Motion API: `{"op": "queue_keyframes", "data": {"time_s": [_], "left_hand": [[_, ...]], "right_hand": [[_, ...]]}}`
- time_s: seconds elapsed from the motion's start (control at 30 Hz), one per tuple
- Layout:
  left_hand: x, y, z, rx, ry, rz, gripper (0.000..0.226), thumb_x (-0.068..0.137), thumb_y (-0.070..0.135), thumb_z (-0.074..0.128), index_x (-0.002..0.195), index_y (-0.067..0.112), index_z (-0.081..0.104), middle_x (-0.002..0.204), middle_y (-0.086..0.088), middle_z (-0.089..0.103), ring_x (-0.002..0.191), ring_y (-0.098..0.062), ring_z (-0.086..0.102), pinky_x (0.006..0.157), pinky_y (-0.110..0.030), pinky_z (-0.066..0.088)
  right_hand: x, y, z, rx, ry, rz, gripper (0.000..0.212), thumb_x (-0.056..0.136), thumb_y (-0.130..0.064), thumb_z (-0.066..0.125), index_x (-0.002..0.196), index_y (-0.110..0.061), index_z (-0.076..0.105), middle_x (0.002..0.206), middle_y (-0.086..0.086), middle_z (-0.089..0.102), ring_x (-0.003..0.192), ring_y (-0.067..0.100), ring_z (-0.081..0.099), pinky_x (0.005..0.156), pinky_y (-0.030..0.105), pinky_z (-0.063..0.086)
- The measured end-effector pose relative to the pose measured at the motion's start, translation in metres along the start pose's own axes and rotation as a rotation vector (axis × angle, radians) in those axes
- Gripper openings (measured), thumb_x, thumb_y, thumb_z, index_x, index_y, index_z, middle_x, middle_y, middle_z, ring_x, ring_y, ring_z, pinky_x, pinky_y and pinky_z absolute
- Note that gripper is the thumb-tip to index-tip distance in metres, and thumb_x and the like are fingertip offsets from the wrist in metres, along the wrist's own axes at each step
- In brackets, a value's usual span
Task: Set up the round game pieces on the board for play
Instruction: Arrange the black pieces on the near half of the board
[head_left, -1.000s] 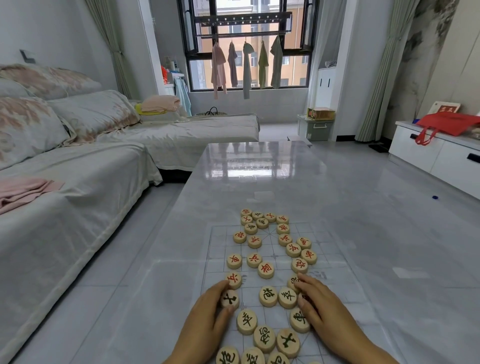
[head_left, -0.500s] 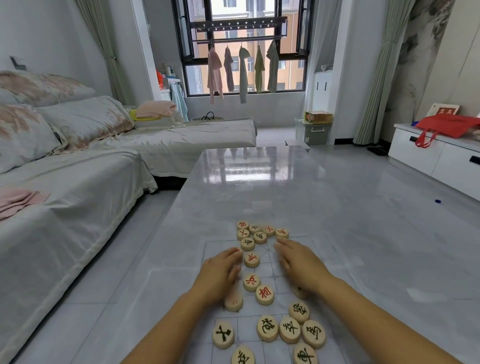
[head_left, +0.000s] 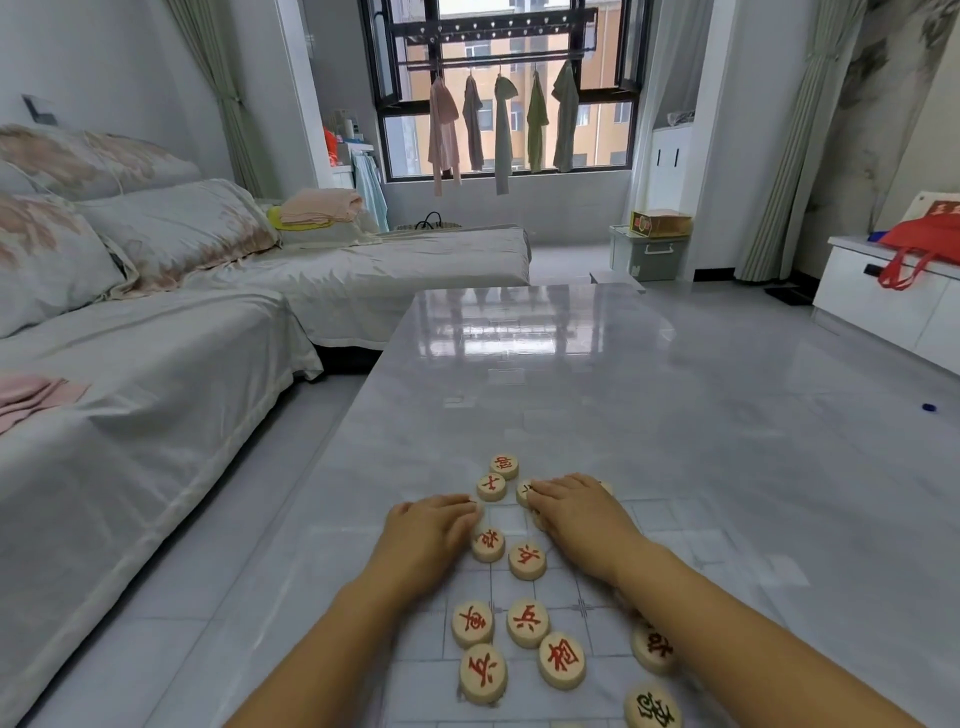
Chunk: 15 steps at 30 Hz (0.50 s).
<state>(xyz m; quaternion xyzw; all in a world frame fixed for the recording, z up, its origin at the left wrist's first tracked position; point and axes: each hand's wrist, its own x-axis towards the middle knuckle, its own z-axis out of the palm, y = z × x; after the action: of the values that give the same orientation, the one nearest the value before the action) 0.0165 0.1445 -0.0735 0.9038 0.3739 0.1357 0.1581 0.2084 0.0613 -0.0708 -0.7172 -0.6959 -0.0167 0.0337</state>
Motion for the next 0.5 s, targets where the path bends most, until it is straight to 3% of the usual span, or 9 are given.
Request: {"op": "queue_keyframes", "data": {"time_s": [0.17, 0.33, 0.5], "left_hand": [[-0.035, -0.023, -0.015, -0.072, 0.022, -0.107, 0.036, 0.098, 0.033, 0.036, 0.131, 0.029, 0.050, 0.144, 0.010, 0.043, 0.133, -0.009, 0.039, 0.113, -0.036, 0.027], [-0.088, -0.013, -0.017, -0.147, 0.029, -0.084, 0.037, 0.097, 0.028, 0.041, 0.133, 0.024, 0.048, 0.146, 0.007, 0.041, 0.133, -0.008, 0.038, 0.111, -0.023, 0.027], [-0.131, 0.002, -0.018, -0.123, 0.019, -0.051, 0.041, 0.095, 0.030, 0.046, 0.135, 0.024, 0.046, 0.146, 0.010, 0.039, 0.132, -0.006, 0.038, 0.109, -0.018, 0.027]], "right_hand": [[-0.043, -0.014, -0.002, 0.013, 0.014, -0.057, 0.042, 0.099, -0.021, 0.030, 0.142, -0.022, 0.034, 0.152, -0.004, 0.033, 0.135, 0.019, 0.028, 0.110, 0.034, 0.022], [-0.082, -0.029, -0.009, 0.069, -0.033, -0.023, 0.043, 0.100, -0.026, 0.032, 0.142, -0.021, 0.035, 0.152, -0.005, 0.031, 0.131, 0.018, 0.034, 0.106, 0.032, 0.032], [-0.109, -0.045, -0.022, 0.028, -0.031, 0.027, 0.038, 0.098, -0.029, 0.035, 0.131, -0.017, 0.048, 0.141, 0.000, 0.046, 0.125, 0.021, 0.040, 0.102, 0.034, 0.035]]}}
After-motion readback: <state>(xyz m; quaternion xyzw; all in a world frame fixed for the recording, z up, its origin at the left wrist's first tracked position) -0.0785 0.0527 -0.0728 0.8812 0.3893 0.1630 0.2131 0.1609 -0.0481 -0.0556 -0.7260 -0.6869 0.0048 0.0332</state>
